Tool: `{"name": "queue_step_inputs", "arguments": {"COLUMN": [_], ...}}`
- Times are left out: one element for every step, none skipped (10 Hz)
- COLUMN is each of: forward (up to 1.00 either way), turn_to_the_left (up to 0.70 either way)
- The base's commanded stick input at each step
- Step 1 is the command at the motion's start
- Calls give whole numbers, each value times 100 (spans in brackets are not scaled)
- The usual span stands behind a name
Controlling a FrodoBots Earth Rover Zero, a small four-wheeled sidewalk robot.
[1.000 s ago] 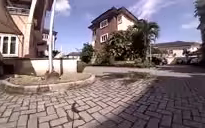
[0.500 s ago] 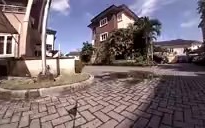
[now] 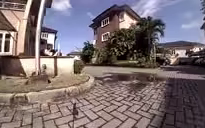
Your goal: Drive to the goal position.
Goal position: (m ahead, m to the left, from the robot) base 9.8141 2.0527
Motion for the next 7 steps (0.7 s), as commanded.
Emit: {"name": "queue_step_inputs", "arguments": {"forward": [69, 69, 69, 69, 69, 69, 69], "turn_to_the_left": [3, 3, 3, 3, 3, 3, 3]}}
